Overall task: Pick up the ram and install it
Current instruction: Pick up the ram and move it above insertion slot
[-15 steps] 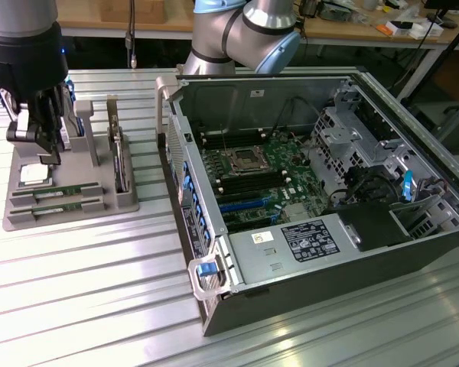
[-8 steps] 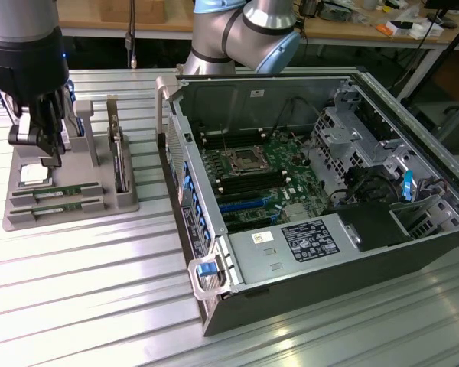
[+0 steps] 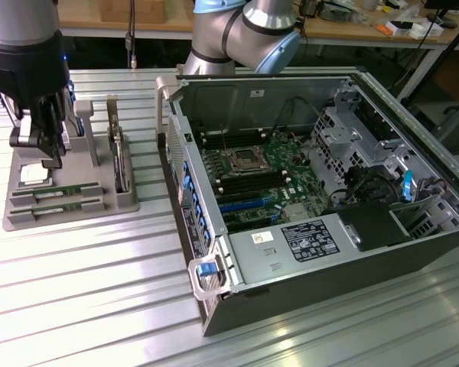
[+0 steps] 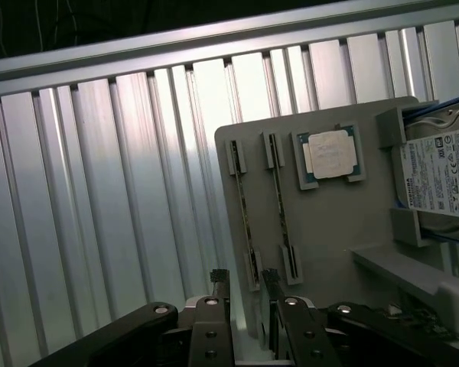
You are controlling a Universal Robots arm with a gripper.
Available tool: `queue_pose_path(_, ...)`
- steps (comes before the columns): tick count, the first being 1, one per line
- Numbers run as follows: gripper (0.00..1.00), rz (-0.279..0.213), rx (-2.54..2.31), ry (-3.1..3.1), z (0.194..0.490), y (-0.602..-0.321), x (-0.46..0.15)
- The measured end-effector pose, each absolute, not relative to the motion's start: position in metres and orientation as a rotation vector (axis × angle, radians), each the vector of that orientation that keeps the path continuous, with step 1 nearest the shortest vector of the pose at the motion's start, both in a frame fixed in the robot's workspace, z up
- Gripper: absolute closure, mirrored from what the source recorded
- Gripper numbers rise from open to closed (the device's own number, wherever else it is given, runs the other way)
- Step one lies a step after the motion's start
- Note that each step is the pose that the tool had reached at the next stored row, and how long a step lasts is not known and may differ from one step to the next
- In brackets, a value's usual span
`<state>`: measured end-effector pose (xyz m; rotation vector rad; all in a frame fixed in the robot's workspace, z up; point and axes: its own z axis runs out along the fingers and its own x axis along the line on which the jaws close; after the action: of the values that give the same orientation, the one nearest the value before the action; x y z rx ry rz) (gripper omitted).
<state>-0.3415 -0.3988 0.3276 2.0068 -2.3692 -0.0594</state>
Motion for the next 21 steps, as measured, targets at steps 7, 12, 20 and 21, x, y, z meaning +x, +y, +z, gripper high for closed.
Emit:
queue_pose_path(7, 0.7, -0.059, 2.007, -2.369, 0.324, -0.399, -0.341)
queue_pose_path(12, 0.7, -0.059, 2.007, -2.369, 0.319, -0.399, -0.341)
queue_pose_path(20, 0.7, -0.059, 2.007, -2.369, 0.311, -0.399, -0.341)
queue_pose_path(21, 0.7, -0.059, 2.007, -2.369, 0.311, -0.399, -0.341)
